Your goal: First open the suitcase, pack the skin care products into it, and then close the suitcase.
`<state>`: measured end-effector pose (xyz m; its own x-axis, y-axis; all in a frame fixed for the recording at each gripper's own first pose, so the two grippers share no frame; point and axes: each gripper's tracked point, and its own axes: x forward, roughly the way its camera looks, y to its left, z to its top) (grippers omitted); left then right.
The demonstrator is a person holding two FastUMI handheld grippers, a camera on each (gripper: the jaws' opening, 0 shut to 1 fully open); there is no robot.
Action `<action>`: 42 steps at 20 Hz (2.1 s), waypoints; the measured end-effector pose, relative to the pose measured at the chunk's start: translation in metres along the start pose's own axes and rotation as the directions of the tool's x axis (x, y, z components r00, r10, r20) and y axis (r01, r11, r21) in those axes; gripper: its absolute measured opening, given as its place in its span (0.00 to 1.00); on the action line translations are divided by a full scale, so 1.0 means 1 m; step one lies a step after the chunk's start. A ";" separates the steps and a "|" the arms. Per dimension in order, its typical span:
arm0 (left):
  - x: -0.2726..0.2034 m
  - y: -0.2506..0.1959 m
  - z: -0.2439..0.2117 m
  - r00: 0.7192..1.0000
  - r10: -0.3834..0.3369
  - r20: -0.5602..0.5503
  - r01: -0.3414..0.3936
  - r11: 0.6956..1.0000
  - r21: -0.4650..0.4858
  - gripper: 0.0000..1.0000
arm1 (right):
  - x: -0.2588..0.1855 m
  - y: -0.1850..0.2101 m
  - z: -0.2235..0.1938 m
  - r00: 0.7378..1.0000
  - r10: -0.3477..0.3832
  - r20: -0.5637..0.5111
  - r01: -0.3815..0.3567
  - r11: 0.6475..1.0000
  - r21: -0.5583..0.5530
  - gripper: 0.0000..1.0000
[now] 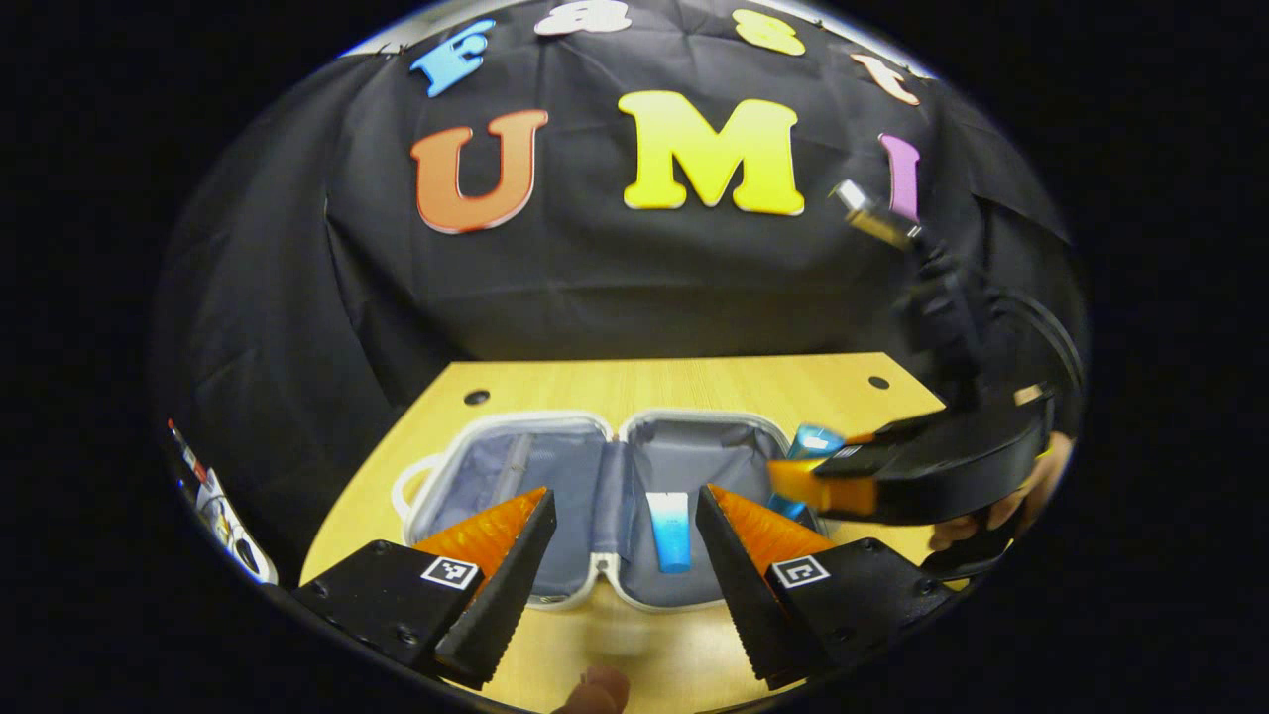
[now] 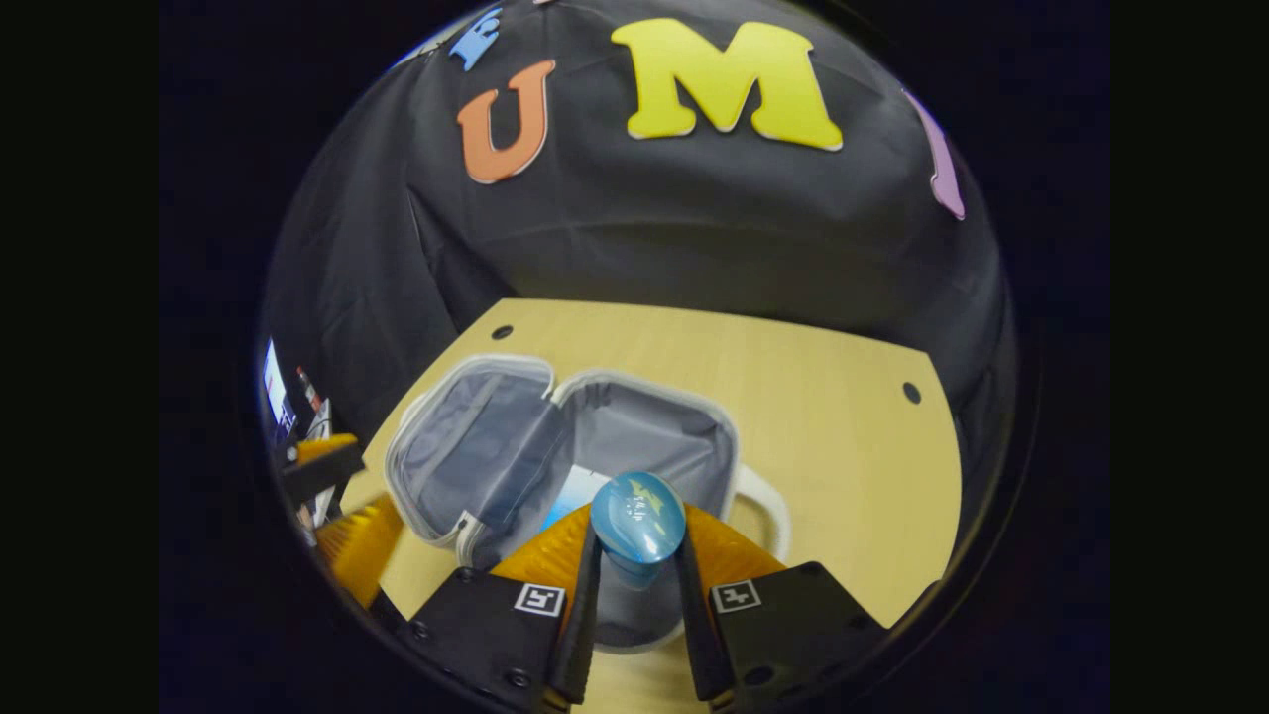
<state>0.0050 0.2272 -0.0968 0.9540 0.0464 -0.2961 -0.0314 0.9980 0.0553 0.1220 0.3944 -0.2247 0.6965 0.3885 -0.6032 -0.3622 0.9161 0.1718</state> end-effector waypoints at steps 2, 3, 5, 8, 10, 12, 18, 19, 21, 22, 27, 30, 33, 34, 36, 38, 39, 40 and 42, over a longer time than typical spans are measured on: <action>-0.011 0.004 0.016 0.997 0.000 0.080 -0.002 1.000 0.017 0.92 | 0.014 0.007 -0.026 0.997 0.008 -0.080 -0.004 0.999 0.050 0.37; -0.023 0.004 0.026 0.994 -0.008 0.113 0.006 1.000 0.013 0.91 | 0.018 0.009 -0.036 0.993 0.013 -0.121 -0.005 0.998 0.070 0.36; -0.033 0.006 0.038 0.988 -0.022 0.155 0.022 1.000 0.002 0.91 | 0.027 0.012 -0.024 0.995 0.014 -0.099 -0.007 0.998 0.068 0.37; -0.037 0.012 0.039 0.986 -0.015 0.166 0.019 0.999 -0.025 0.91 | 0.042 0.010 -0.013 0.996 -0.006 -0.091 0.015 0.995 0.097 0.34; -0.037 0.019 0.040 0.986 -0.003 0.164 0.011 0.999 -0.045 0.91 | 0.056 0.005 -0.007 0.995 -0.025 -0.100 0.039 0.989 0.141 0.37; -0.035 0.030 0.032 0.988 0.012 0.156 -0.002 0.998 -0.065 0.91 | 0.069 0.000 -0.009 0.991 -0.046 -0.129 0.070 0.980 0.187 0.37; -0.043 0.055 0.017 0.990 0.031 0.140 -0.018 0.995 -0.095 0.92 | 0.091 -0.007 -0.026 0.977 -0.093 -0.190 0.138 0.960 0.242 0.36; -0.040 0.057 0.014 0.990 0.035 0.138 -0.022 0.996 -0.089 0.92 | 0.094 -0.008 -0.029 0.975 -0.102 -0.196 0.149 0.959 0.241 0.34; -0.037 0.063 0.011 0.990 0.046 0.134 -0.034 0.995 -0.092 0.92 | 0.098 -0.009 -0.030 0.973 -0.110 -0.202 0.159 0.957 0.242 0.34; -0.035 0.061 0.009 0.991 0.036 0.126 -0.023 0.994 -0.107 0.92 | 0.098 -0.009 -0.030 0.973 -0.111 -0.203 0.160 0.956 0.246 0.34; -0.032 0.075 -0.009 0.997 0.034 0.069 -0.024 0.988 -0.150 0.92 | 0.100 -0.010 -0.040 0.967 -0.095 -0.234 0.160 0.948 0.276 0.36; -0.030 0.096 -0.017 0.998 0.063 0.032 -0.056 0.984 -0.172 0.92 | 0.088 -0.009 -0.031 0.978 -0.066 -0.198 0.128 0.939 0.320 0.41; -0.034 0.120 -0.010 0.997 0.072 0.026 -0.066 0.980 -0.187 0.92 | 0.060 -0.008 -0.016 0.988 -0.053 -0.146 0.095 0.950 0.297 0.45; -0.031 0.130 -0.008 0.997 0.073 0.026 -0.067 0.977 -0.201 0.91 | 0.046 -0.005 -0.007 0.993 -0.038 -0.110 0.069 0.954 0.291 0.46; -0.018 0.154 -0.008 0.996 0.090 0.029 -0.081 0.970 -0.230 0.92 | 0.015 -0.006 0.010 0.999 -0.034 -0.037 0.042 0.971 0.234 0.53; 0.000 0.179 -0.011 0.996 0.093 0.011 -0.085 0.943 -0.321 0.91 | -0.020 -0.010 0.034 0.997 -0.042 0.061 0.034 0.990 0.139 0.73; 0.007 0.188 -0.016 0.997 0.083 -0.003 -0.078 0.920 -0.383 0.92 | -0.038 -0.011 0.046 0.993 -0.042 0.113 0.031 0.995 0.094 0.75; 0.017 0.196 -0.021 0.998 0.055 -0.017 -0.057 0.895 -0.442 0.95 | -0.058 -0.015 0.057 0.985 -0.048 0.163 0.041 0.998 0.048 0.75; 0.034 0.212 -0.041 0.998 0.027 -0.059 -0.055 0.845 -0.532 0.95 | -0.097 -0.023 0.073 0.965 -0.065 0.255 0.077 0.996 -0.036 0.77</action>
<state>0.0181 0.4420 -0.1344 0.9335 0.0760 -0.3505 -0.2373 0.8637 -0.4447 0.1080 0.3430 -0.1138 0.8535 0.3406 -0.3943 -0.3299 0.9390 0.0969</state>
